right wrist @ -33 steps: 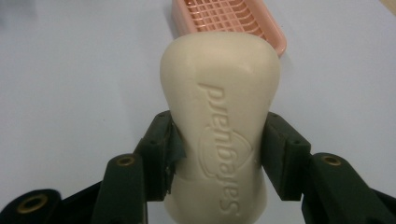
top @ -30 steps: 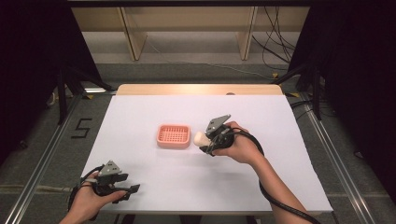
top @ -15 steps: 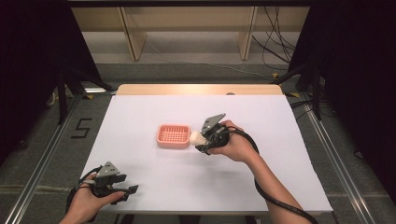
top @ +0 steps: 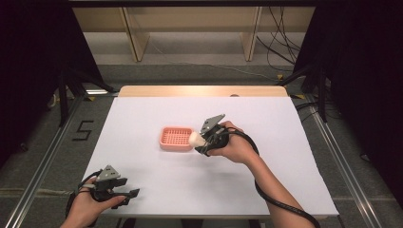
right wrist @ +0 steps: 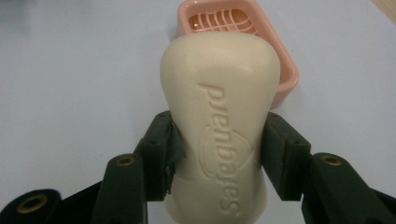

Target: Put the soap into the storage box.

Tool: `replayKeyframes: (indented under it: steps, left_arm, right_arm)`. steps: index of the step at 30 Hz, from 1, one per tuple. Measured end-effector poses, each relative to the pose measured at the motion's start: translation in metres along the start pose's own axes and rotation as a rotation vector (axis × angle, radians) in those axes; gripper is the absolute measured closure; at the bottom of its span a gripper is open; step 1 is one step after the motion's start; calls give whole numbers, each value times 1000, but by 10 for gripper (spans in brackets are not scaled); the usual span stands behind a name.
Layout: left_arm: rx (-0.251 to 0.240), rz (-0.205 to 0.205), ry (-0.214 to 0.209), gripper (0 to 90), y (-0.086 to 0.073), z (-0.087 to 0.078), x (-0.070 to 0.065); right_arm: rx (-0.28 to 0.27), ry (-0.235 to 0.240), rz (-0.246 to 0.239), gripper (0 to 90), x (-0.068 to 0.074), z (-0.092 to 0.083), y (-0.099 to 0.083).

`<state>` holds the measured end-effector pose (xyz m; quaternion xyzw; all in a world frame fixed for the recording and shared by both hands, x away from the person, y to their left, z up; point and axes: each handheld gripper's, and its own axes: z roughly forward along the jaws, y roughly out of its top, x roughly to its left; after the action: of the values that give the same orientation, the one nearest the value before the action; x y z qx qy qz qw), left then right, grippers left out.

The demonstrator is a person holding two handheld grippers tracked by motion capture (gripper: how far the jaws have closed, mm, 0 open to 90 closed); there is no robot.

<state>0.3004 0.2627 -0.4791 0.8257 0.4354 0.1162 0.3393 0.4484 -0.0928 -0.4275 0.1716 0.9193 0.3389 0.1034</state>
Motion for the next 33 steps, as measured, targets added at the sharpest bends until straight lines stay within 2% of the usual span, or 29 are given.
replayKeyframes:
  steps: [2,6,10,12,14,16,17,21,30,31,33]
  left_arm:
    - [15,23,-8,333,0,-2,2]
    - [5,8,-7,333,0,-1,1]
    - [3,12,-7,333,-1,-1,1]
    - [3,12,-7,333,-1,-1,1]
    - [5,10,-7,333,-1,-1,1]
    - [2,10,-8,333,-1,-1,1]
    - [3,10,-8,333,-1,-2,1]
    - [2,10,-8,333,-1,-2,1]
    - [5,10,-8,333,-1,-2,1]
    - [3,11,-8,333,-1,-2,1]
    - [0,4,2,333,-1,-1,1]
  right_arm:
    - [0,-6,-6,506,-1,1,1]
    - [-1,1,-1,507,-1,2,4]
    - [-1,-1,-10,506,-1,4,7]
    - [-1,-4,3,507,-1,5,8]
    - [-6,-9,-12,506,-2,6,9]
    - [-4,-6,8,506,-1,7,10]
    - [-9,-5,-9,506,-2,7,11]
    - [-7,-8,-13,506,-3,8,13]
    - [-6,-14,-1,507,-4,13,17]
    - [-10,-8,-11,506,-4,14,18]
    - [-5,-7,-2,506,-4,14,19]
